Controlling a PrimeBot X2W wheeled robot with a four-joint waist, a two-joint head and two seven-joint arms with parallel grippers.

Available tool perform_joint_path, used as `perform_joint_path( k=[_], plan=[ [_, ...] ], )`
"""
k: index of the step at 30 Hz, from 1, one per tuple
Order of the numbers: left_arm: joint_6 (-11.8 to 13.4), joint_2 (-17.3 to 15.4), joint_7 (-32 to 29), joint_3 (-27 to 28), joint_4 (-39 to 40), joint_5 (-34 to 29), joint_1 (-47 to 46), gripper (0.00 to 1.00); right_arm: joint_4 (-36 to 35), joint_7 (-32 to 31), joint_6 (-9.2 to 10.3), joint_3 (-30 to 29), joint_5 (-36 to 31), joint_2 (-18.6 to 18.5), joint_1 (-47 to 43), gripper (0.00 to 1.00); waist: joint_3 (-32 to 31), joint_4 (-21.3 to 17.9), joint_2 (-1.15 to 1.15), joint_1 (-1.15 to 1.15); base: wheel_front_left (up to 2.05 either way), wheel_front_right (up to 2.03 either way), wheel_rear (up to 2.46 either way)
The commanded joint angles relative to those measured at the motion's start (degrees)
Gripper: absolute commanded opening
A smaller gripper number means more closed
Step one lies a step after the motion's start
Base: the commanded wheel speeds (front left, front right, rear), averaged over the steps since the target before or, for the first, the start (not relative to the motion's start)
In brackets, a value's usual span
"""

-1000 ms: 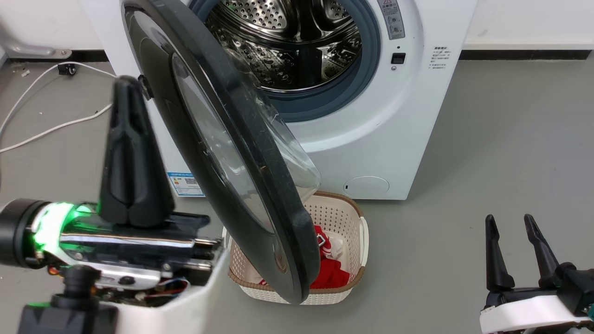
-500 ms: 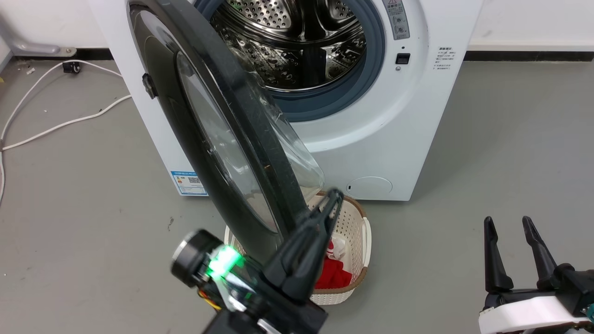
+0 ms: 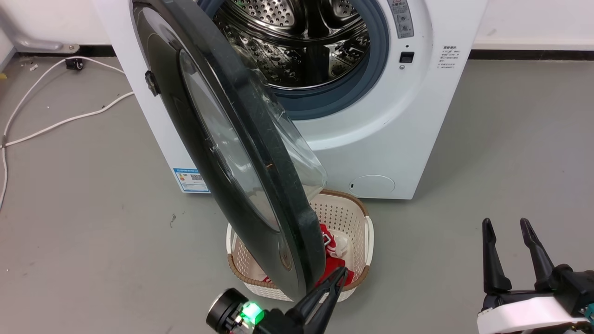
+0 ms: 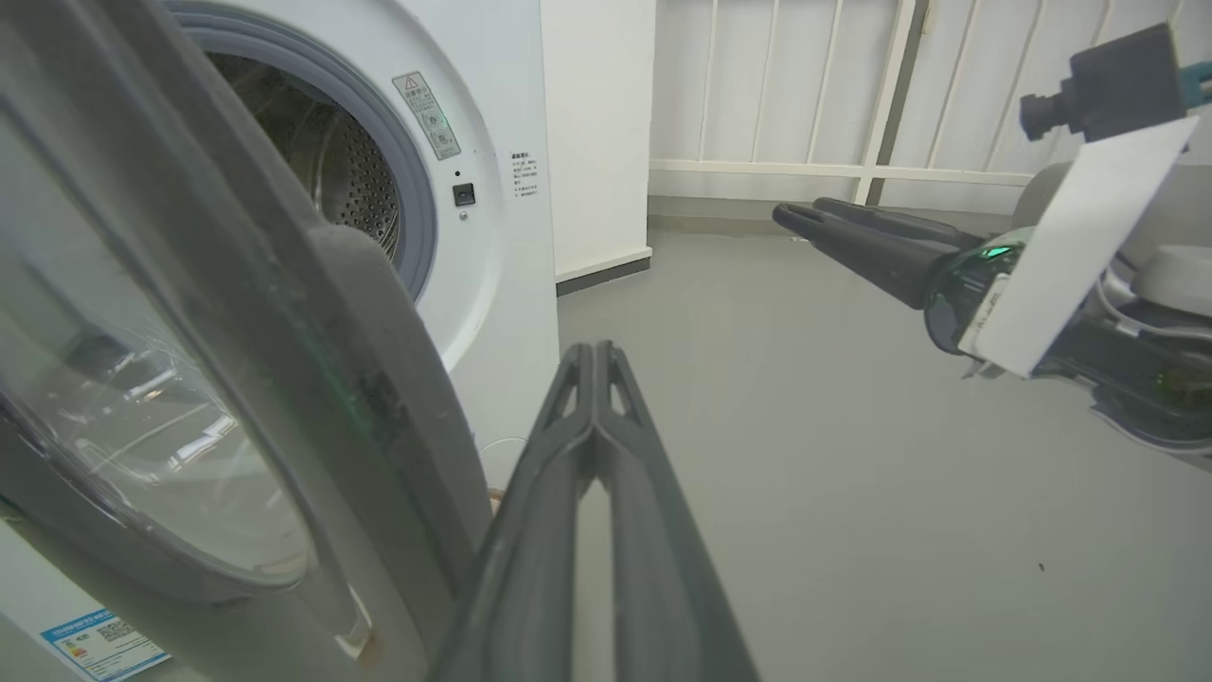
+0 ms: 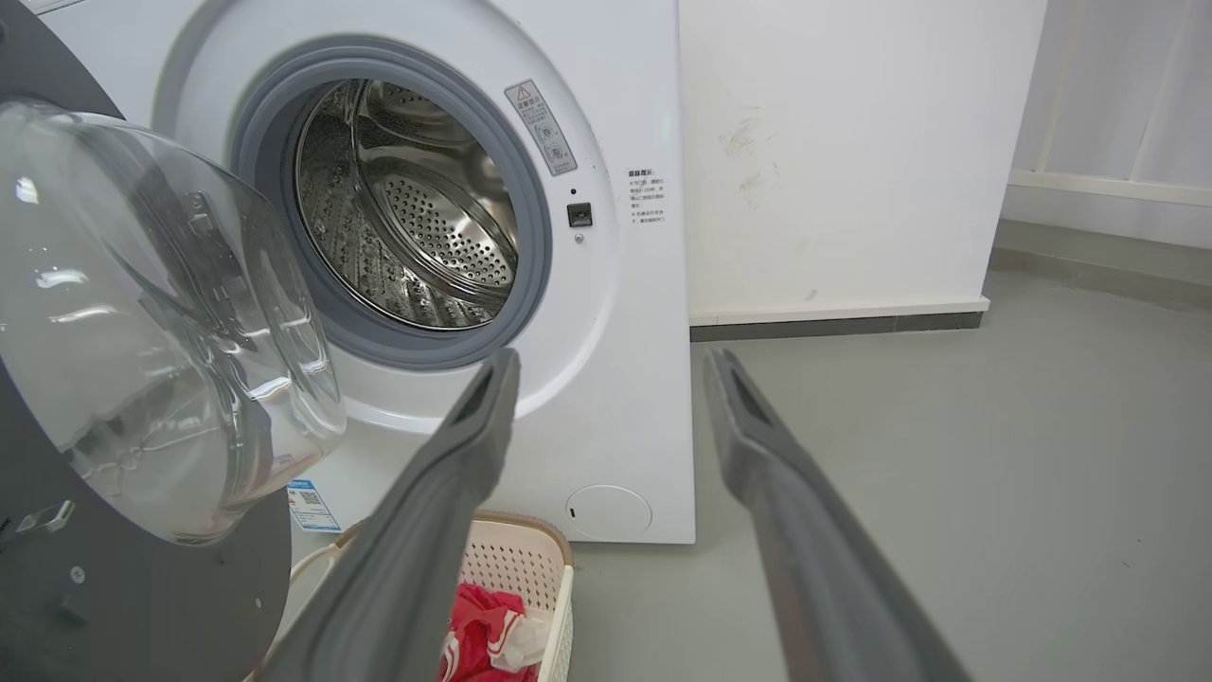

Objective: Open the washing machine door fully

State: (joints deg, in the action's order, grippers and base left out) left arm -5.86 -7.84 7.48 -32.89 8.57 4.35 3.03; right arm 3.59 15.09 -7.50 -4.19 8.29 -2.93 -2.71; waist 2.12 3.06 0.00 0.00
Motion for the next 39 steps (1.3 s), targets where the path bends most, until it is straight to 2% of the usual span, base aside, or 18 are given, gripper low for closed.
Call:
perform_joint_path(
  k=[1, 12, 22, 29, 39],
  plan=[
    [0.5, 1.0, 0.5, 0.4, -1.4, 0.8, -1.6, 0.0, 0.3, 0.1, 0.02, 0.1, 0.3, 0.1, 0.5, 1.0, 0.3, 0.0, 0.0, 0.0, 0.0, 0.0, 0.0],
    [3.1, 4.2, 4.7, 0.2, -11.2, 2.7, -10.5, 0.0, 1.5, 0.1, 0.02, 1.6, 1.2, 0.1, 1.7, 1.0, 1.3, -1.4, 0.0, 0.0, 0.0, 0.0, 0.0],
    [8.2, 4.6, 6.3, 0.9, -15.8, 4.5, -12.9, 0.0, 2.0, 0.1, 0.02, 2.0, 1.9, 0.1, 2.0, 1.0, 2.2, -2.2, 0.0, 0.0, 0.0, 0.0, 0.0],
    [10.3, 3.6, 6.9, 2.1, -14.8, 4.2, -11.5, 0.0, 2.7, 0.1, 0.02, 2.8, 2.3, 0.1, 2.2, 1.0, 2.5, -1.5, 0.0, 0.0, 0.0, 0.0, 0.0],
    [15.2, 0.2, 7.2, 4.8, -7.8, 3.5, -4.2, 0.0, 3.1, 0.1, 0.02, 2.8, 2.1, 0.1, 1.1, 1.0, 2.9, 0.1, 0.0, 0.0, 0.0, 0.0, 0.0]
  ],
)
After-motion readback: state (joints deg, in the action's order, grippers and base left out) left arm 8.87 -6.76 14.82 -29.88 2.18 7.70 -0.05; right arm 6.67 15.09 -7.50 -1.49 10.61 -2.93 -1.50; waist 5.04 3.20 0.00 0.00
